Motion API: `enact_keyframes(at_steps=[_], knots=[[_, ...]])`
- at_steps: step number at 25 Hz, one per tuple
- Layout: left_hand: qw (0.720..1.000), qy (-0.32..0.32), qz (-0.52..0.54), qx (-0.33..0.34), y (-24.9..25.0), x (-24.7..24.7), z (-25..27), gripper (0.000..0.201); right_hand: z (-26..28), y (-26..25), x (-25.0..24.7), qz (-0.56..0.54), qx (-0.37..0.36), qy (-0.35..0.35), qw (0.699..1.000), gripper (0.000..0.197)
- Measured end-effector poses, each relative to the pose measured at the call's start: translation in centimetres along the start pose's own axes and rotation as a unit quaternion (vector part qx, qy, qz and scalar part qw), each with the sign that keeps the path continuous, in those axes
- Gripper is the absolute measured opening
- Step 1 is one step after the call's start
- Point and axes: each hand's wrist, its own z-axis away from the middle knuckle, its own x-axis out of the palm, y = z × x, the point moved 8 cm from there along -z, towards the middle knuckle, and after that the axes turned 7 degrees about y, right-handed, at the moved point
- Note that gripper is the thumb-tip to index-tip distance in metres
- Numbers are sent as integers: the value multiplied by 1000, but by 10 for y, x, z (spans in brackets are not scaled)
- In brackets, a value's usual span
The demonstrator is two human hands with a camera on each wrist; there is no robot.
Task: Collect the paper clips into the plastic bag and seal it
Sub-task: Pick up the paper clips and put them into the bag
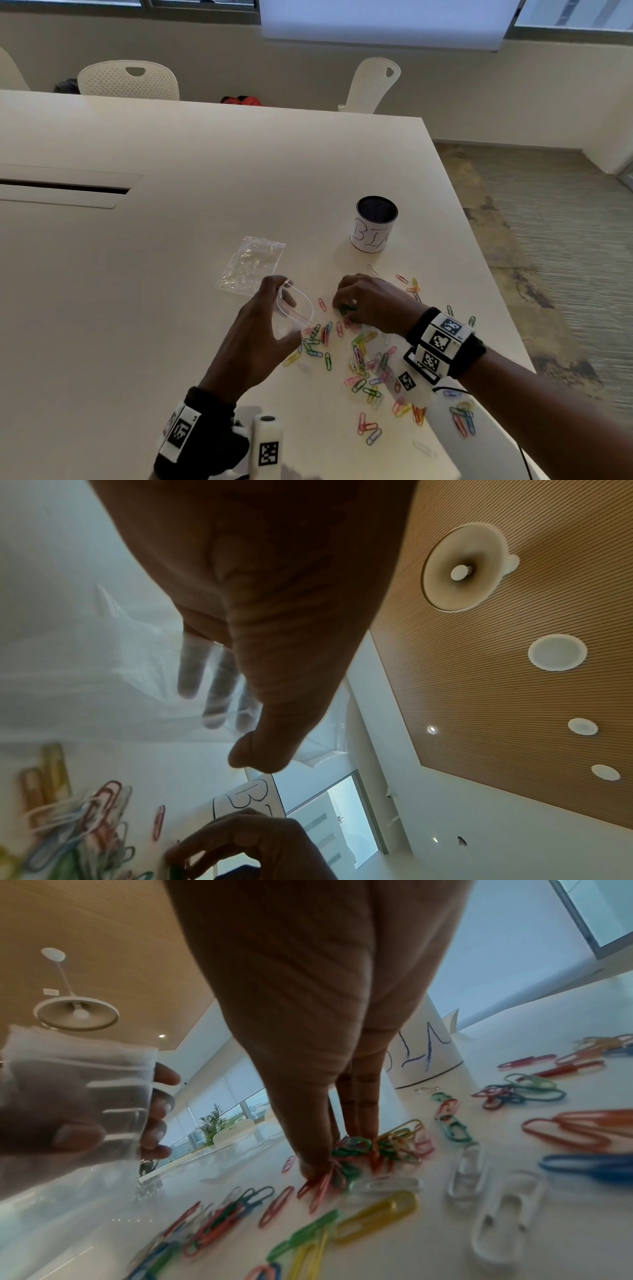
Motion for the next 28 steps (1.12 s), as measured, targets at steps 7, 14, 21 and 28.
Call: enact_keyframes(at_steps=[7,14,21,28], knots=[[1000,5,9,-3,2,4,1,72,3,-7,1,44,22,43,998,16],[1000,-5,14,-1,6,15,4,72,20,36,-26,-217,182,124,951,12],[1000,-12,10,0,9,22,3,73,43,-16,-69,-503,173,181,828,18],[1000,-15,15,-2,20,22,2,65,41,-74,-84,-349,115,235,900,16]])
